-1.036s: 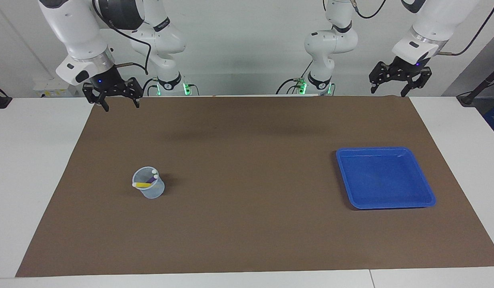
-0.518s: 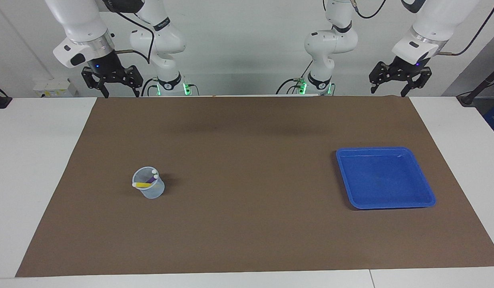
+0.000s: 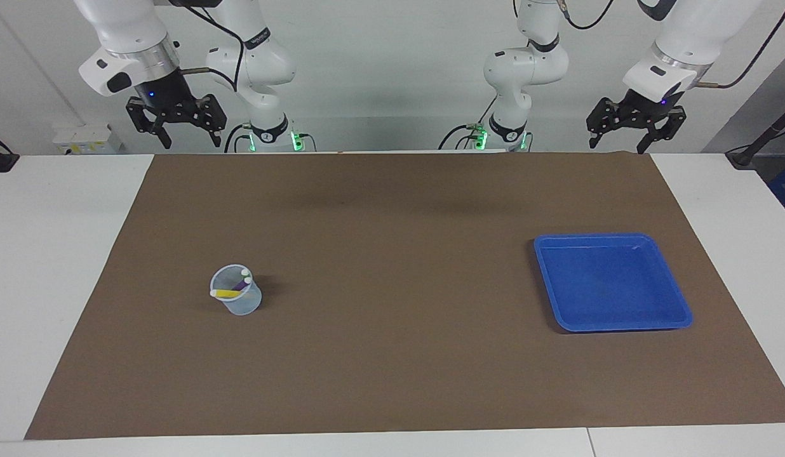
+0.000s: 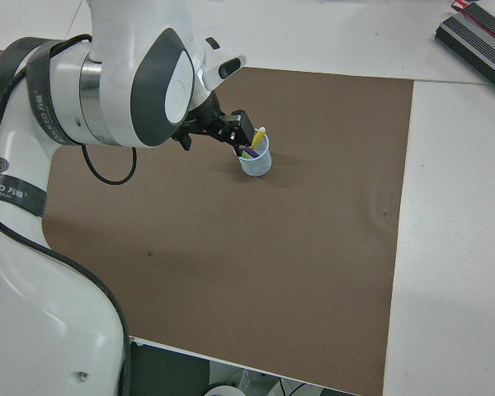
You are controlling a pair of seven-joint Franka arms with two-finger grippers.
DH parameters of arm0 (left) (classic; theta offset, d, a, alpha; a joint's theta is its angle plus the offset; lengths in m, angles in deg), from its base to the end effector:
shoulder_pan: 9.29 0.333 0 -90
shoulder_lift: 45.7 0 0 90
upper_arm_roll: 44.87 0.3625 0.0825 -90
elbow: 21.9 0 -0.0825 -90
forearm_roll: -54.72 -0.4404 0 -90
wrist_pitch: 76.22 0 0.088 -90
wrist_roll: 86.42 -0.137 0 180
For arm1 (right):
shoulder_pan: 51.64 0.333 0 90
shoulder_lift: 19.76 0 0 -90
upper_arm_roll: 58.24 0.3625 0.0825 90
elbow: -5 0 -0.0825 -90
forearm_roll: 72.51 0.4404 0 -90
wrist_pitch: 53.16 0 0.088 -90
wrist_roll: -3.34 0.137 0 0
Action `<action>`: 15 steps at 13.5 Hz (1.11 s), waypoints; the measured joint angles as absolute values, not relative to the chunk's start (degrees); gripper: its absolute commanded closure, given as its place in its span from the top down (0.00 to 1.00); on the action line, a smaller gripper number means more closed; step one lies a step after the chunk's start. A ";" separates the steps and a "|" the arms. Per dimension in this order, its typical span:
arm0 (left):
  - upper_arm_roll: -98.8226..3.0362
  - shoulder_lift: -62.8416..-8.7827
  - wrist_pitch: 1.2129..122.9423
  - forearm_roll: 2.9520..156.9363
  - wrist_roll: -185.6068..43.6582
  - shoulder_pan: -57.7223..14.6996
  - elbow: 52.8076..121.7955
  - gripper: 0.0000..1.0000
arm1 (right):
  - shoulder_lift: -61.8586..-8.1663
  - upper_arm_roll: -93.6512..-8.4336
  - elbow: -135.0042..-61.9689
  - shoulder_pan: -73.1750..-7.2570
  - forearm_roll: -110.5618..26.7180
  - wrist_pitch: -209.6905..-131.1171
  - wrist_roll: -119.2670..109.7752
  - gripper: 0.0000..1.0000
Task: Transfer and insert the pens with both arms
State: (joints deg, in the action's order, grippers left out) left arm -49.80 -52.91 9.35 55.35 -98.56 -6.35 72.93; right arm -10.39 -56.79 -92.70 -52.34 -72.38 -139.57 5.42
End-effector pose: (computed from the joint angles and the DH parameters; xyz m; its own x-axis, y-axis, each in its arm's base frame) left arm 0.5556 -0.0241 0.6634 0.9692 -0.2439 -0.0354 -0.2438 -0.9698 0.0078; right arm 0.5435 0.0086 0.6595 0.9992 -0.0236 -0.0335 -0.0235 -0.9997 0.0031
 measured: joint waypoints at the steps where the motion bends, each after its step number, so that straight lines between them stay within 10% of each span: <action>1: -49.80 -52.91 9.35 55.35 -98.56 -6.35 72.93 1.00 | -10.68 -56.94 -92.44 -52.36 -72.38 -139.10 5.48 1.00; 15: -49.80 -52.91 9.35 55.35 -98.56 -6.35 72.93 1.00 | -10.91 -57.75 -92.34 -53.61 -72.38 -139.48 5.47 1.00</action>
State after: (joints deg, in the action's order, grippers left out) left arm -49.80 -52.91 9.35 55.35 -98.56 -6.35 72.93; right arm -10.91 -57.75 -92.34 -53.61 -72.38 -139.48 5.47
